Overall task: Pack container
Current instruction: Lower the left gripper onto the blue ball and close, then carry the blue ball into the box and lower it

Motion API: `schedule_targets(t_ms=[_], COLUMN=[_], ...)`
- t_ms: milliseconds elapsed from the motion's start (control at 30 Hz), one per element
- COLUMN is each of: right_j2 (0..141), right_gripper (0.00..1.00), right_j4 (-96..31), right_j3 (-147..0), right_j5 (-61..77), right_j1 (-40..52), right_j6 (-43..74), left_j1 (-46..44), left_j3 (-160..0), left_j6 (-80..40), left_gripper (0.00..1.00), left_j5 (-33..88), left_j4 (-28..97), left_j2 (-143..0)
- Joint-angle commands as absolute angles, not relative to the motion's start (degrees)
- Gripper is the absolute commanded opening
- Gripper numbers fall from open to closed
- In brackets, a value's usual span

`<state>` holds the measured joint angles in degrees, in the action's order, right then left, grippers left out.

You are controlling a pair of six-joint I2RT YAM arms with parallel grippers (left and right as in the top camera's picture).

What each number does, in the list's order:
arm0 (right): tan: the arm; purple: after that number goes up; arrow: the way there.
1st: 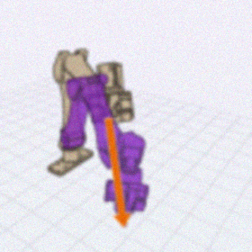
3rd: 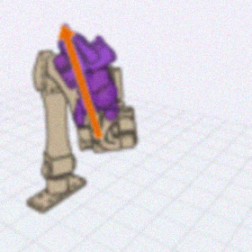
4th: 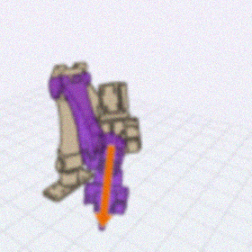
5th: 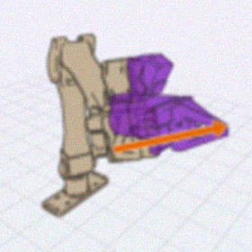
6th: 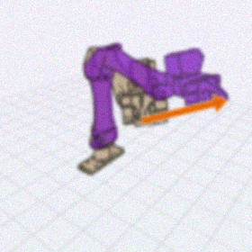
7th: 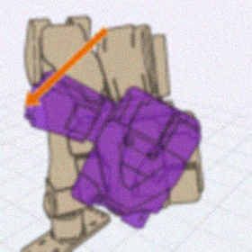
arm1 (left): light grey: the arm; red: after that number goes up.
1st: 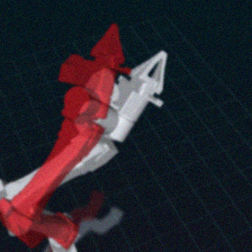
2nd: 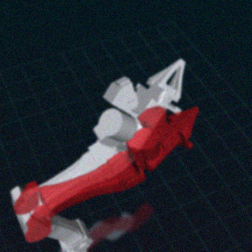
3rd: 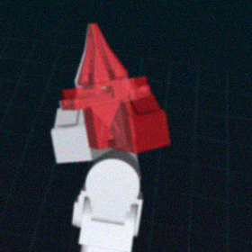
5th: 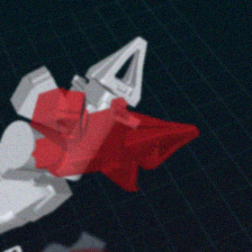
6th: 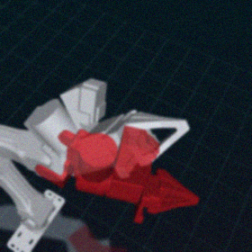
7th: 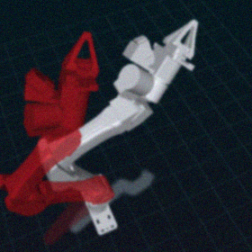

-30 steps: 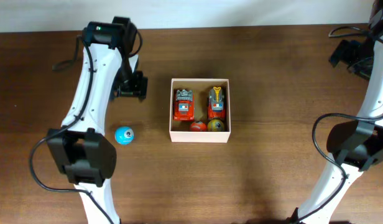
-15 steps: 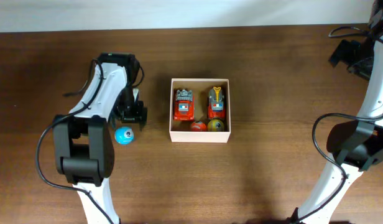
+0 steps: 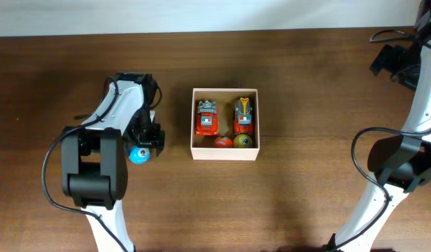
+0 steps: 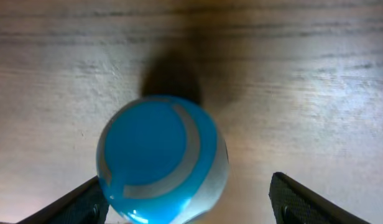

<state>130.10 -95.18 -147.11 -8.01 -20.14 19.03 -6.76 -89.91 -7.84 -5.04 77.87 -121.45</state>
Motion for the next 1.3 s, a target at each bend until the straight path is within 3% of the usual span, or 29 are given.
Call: schedule_targets(t_ms=[0,133,400,800,1167,1267], right_j2=[127.9,127.9,127.9,127.9,127.9,127.9], right_gripper=[0.99,0.99,0.99,0.99,0.99,0.99], right_j4=[-95.2,-95.2,-95.2,-95.2,-95.2,-95.2], right_j3=[-148.2,-148.2,-148.2,-148.2,-148.2,-148.2], right_j5=[-8.1,-8.1,-8.1,-8.1,-8.1,-8.1], right_j1=[-19.9,-19.9,-19.9,-19.9,-19.9,-19.9], right_j6=[19.2,19.2,19.2,19.2,19.2,19.2], left_j1=[-6.6,-6.6,-6.5,-6.5,-6.6,-6.7], left_j3=[-88.2,-87.2,-87.0,-89.1,-103.9,-108.4], left_j6=[-8.4,-8.3,-8.3,-8.3,-8.0,-5.1], left_gripper=[0.83,0.81,0.56,0.51,0.50,0.50], left_j5=[-3.9,-3.9,-4.3,-2.1,0.8,6.2], left_j4=[76.2,75.4,75.4,71.6,78.1,80.1], left_j2=[-121.4,-121.4,-121.4,-121.4,-121.4,-121.4])
